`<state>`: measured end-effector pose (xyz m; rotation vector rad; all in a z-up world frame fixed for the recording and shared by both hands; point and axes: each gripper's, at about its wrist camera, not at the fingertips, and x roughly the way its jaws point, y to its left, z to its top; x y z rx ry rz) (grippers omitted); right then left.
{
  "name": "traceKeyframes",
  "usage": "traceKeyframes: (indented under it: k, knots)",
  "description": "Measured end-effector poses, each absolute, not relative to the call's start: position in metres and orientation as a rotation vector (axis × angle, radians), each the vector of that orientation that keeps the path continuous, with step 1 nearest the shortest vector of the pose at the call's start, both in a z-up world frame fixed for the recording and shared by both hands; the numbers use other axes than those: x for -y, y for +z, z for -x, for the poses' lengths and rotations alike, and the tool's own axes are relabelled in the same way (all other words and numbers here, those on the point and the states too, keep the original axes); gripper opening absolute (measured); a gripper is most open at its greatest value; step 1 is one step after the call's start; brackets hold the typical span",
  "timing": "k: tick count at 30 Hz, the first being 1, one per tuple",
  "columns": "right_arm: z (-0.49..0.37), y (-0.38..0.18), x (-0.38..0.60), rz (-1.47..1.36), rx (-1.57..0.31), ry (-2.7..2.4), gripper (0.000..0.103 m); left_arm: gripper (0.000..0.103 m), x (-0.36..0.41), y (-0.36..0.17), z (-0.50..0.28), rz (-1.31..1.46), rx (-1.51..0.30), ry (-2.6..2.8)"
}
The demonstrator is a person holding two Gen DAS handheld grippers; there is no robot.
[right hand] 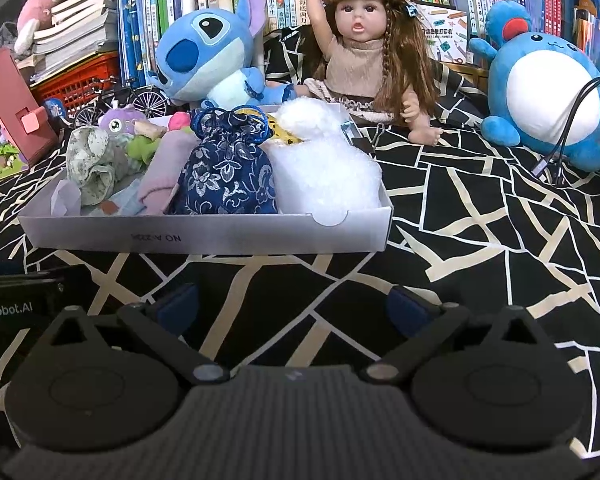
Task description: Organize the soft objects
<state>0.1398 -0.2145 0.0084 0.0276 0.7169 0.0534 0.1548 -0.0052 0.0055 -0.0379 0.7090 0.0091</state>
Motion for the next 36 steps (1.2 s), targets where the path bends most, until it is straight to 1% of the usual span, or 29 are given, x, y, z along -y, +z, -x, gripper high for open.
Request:
traceKeyframes:
  k: [12,21,36]
  knots:
    - [-0.1407,0.0069,0.2127,-0.013,-0.726,0.024,0.103,0.097,0.0035,0.0029,-0.1558,0.040,-0.707,0.028]
    - [-0.1405,0.0067,0.2121,-0.009,-0.728,0.021,0.103,0.103,0.0035,0.0007,-0.1577,0.035,-0.715,0.044]
    - [-0.1400,0.0058,0.2129,-0.010,-0.728,0.022,0.103,0.103,0.0047,-0.0010,-0.1583,0.022,-0.721,0.053]
